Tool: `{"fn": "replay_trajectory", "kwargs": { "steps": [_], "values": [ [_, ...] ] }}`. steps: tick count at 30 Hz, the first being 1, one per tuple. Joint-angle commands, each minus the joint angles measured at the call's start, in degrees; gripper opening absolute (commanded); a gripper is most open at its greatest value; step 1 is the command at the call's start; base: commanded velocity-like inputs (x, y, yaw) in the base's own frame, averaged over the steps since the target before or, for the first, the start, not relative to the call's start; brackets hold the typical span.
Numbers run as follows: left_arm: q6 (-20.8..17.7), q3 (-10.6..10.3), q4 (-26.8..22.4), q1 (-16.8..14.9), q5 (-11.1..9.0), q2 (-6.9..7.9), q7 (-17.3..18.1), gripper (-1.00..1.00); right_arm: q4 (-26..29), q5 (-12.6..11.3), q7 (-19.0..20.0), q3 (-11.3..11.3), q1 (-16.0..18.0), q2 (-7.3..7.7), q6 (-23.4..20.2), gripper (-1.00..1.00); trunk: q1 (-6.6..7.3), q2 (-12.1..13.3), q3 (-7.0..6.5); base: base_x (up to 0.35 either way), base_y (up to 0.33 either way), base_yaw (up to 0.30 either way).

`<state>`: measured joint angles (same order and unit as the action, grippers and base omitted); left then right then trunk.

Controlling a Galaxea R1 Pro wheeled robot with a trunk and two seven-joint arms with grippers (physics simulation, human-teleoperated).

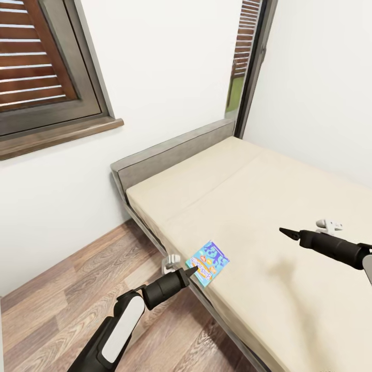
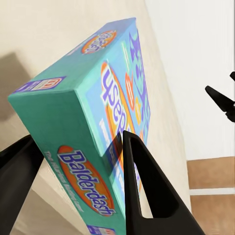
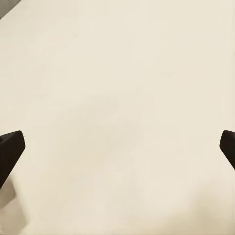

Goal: Put all the toys in the child's room - the three board games (two on the bed and one on the table), the two jigsaw puzzles on the table, and the tennis ball on the table - inside the toy box on the table in the child's room.

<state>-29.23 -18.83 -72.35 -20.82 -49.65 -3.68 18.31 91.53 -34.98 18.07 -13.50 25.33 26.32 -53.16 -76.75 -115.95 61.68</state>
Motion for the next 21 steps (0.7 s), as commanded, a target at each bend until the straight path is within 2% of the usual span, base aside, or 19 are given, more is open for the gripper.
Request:
{"fn": "replay_trajectory", "kwargs": {
  "steps": [1,9,21],
  "values": [
    [-0.38,0.06,-0.02,-0.02,-0.36,-0.02,0.00,-1.00,0.01,0.42,0.50,-0.08,0.05,-0.01,-0.26,1.00,0.01,-0.02,0.02,0.000,0.000,-0.070],
    [-0.39,0.07,-0.13,0.06,-0.36,0.06,0.22,-1.00,0.25,0.43,0.64,-0.17,0.00,-0.04,-0.54,1.00,1.54,2.79,-1.45,0.000,0.000,-0.079],
    [-0.46,0.06,-0.16,0.08,-0.36,0.08,0.70,-1.00,0.32,0.43,0.66,-0.15,-0.01,-0.04,-0.70,1.00,4.18,7.60,-3.63,0.000,0.000,-0.007]
  ]
}}
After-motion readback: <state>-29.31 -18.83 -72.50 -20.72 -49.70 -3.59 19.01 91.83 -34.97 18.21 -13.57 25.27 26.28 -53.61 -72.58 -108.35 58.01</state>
